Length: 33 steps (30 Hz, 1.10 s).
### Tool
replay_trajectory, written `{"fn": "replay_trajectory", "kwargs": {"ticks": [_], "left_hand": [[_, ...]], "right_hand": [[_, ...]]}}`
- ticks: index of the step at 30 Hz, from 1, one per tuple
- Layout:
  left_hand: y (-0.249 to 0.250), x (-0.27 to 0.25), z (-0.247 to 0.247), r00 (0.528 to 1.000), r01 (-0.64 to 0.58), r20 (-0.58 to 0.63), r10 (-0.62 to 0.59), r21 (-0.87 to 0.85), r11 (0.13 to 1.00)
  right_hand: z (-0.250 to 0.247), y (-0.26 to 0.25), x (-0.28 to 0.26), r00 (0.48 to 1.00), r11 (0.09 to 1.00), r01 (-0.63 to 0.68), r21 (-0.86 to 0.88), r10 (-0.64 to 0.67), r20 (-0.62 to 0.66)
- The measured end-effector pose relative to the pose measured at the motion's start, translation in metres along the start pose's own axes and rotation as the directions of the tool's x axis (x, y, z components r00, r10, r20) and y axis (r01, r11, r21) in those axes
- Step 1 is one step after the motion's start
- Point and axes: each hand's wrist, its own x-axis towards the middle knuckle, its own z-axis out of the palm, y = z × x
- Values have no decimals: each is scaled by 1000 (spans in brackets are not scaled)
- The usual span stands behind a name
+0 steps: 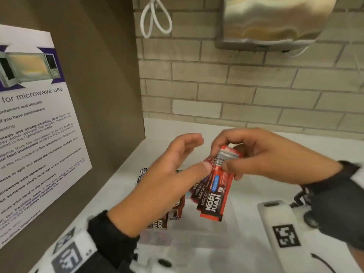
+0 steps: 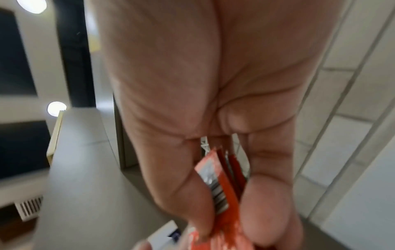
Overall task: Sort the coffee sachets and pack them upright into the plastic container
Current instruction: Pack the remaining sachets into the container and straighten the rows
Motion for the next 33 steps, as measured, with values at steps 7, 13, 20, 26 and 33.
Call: {"fn": "replay_trajectory", "kwargs": {"ticks": [7,13,20,26,33], "left_hand": [[2,-15,-24,908,292,371,-193,-233,928],[-14,-21,-19,944,319,219,-246,-418,851],[-17,-20,-21,949,171,-165,-267,-442,881],[-17,-18,-18,923,94,-305,-233,-409,907],[-19,-17,-12,891,33,-419,-174,-324,946]], "right_hand": [[13,-26,27,997,981,6,193,-20,72],[40,-19,33,993,999,-25,-35,21,-119],[71,11,25,922,950,16,313,107,-373],[96,29,31,900,834,103,542,154,-408],[98,26,30,752,877,297,378,29,-658]]}}
